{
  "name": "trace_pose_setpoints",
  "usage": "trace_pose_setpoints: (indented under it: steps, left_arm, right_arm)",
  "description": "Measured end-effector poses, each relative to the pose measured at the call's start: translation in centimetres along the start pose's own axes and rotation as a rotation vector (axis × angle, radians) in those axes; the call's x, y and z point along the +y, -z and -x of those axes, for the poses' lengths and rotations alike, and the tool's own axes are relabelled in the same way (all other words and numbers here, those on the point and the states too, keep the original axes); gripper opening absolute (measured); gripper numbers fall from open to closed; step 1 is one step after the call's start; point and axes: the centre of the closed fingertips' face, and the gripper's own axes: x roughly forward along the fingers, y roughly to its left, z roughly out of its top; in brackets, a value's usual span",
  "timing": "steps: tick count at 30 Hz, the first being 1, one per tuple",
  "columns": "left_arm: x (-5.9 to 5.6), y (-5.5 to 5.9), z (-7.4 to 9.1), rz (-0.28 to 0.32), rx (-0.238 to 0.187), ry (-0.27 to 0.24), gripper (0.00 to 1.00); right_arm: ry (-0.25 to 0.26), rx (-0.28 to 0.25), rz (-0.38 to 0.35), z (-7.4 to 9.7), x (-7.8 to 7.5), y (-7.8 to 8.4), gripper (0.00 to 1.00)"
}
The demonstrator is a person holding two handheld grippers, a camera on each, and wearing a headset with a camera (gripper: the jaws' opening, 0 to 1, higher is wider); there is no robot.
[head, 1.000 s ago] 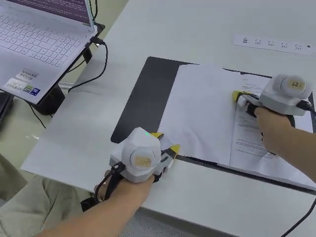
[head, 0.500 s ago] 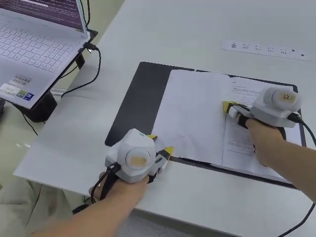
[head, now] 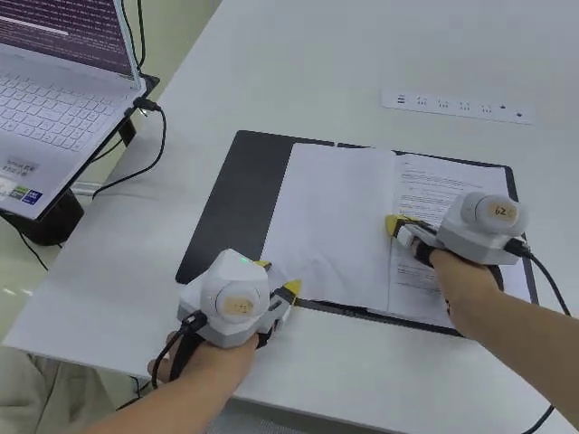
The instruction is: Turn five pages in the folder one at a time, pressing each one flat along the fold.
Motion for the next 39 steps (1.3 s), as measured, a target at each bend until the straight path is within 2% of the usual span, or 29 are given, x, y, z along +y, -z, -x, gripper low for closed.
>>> trace_pose_setpoints:
  steps: [8, 14, 21, 30, 39]
  left_arm:
    - [0.1, 0.0, 0.0, -0.003, 0.002, 0.0, 0.27]
    - [0.1, 0.0, 0.1, -0.003, 0.001, 0.0, 0.27]
    - [0.1, -0.2, 0.2, -0.002, 0.002, -0.001, 0.27]
    - [0.1, -0.3, 0.3, -0.005, 0.004, -0.003, 0.27]
    - [0.1, -0.3, 0.4, -0.01, 0.005, -0.002, 0.27]
  right_arm:
    - [-0.011, 0.012, 0.0, 1.1, 1.1, 1.2, 0.0]
    - [-0.015, 0.012, -0.004, 1.4, 1.0, 1.7, 0.0]
    - [-0.042, 0.026, 0.008, 2.8, 2.0, 3.5, 0.0]
    - [-0.051, 0.029, -0.005, 3.9, 2.8, 4.8, 0.0]
    - [-0.087, 0.073, 0.008, 5.8, 3.6, 6.5, 0.0]
